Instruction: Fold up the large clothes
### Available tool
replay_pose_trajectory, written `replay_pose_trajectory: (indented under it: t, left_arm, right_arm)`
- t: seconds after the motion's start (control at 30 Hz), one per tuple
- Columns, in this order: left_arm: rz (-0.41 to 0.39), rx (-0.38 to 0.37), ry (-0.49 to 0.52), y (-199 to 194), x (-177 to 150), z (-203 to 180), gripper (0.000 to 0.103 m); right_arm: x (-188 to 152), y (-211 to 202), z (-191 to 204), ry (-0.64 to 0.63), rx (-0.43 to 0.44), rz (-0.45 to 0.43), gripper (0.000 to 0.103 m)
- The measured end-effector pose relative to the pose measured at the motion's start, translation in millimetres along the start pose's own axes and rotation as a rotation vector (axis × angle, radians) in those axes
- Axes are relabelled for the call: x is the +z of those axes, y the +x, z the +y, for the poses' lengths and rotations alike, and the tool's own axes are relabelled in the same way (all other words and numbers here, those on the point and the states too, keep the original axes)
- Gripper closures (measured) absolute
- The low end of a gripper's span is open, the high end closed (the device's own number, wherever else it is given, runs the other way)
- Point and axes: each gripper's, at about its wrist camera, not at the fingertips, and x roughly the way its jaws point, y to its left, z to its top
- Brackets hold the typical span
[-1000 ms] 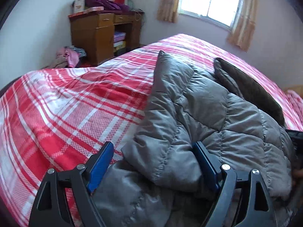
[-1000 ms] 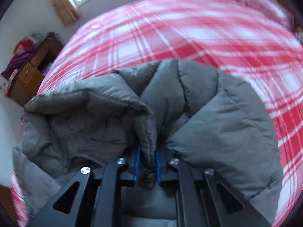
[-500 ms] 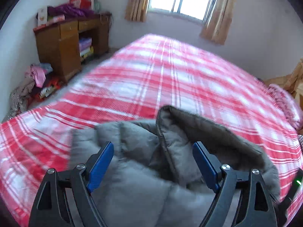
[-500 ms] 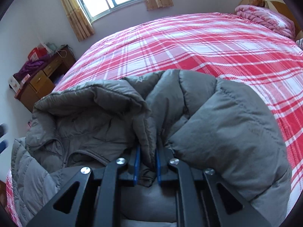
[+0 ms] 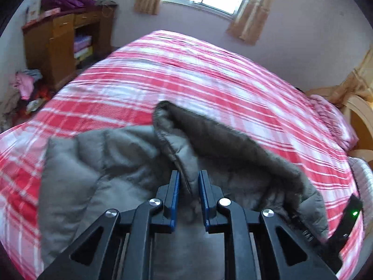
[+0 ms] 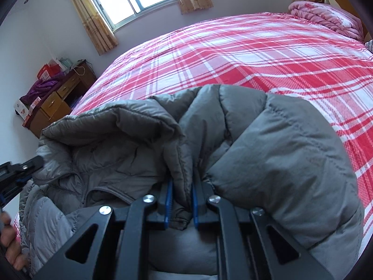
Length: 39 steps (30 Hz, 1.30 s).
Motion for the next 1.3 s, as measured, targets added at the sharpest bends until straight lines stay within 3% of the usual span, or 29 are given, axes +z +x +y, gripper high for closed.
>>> replay_pose_trajectory:
  t: [0.1,0.23,0.4,0.5,0.67,0.73,0.9,1.03,1.1,1.2,1.3]
  left_arm:
    - [0.022,0.083,-0.042,10,-18,17,0.086]
    - [0.043,0.066,-0.111,31,-32,40,0.086]
    - [-0.022,0.155,-0.033,30,-45,25,0.086]
    - [-0.031,0.16,-0.036,29,-45,26,0.086]
    - [-0.041,0.135,-0.065,29,-42,33,0.086]
    - [-0.045,0.141,-0.06,30,-42,31,0.086]
    - [-0.045,0.11,-0.084,30,-42,38,0.086]
    - [-0.042,0.072,-0.111,31,-41,44,0.086]
    - [-0.031,0.041,-0.123,30,-40,46,0.086]
    - [-0.008,0.053,-0.085,15,-38,38,0.086]
    - [-0.09,0.051,-0.042,-21,-27,29,0.086]
  right_arm:
    - [0,0,0,0.002,0.002,0.0,0.09]
    - [0,0,1,-0.003,-0.005,0.0,0.09]
    - [2,1,0,-0.001,0.004,0.012,0.085]
    - [12,-10,-6,0.04,0.031,0.057,0.082]
    - [41,-87,-10,0.08,-0.061,-0.2,0.075]
    - [60,-94,8,0.05,-0.074,-0.231,0.075]
    - [94,-36,58,0.034,-0.017,-0.101,0.075]
    - [67,29,71,-0.008,0.004,0.167,0.075]
    - [45,44,67,-0.065,-0.006,0.237,0.082]
    - [23,37,62,-0.231,0.04,0.124,0.083]
    - [15,33,67,-0.276,0.02,0.088,0.083]
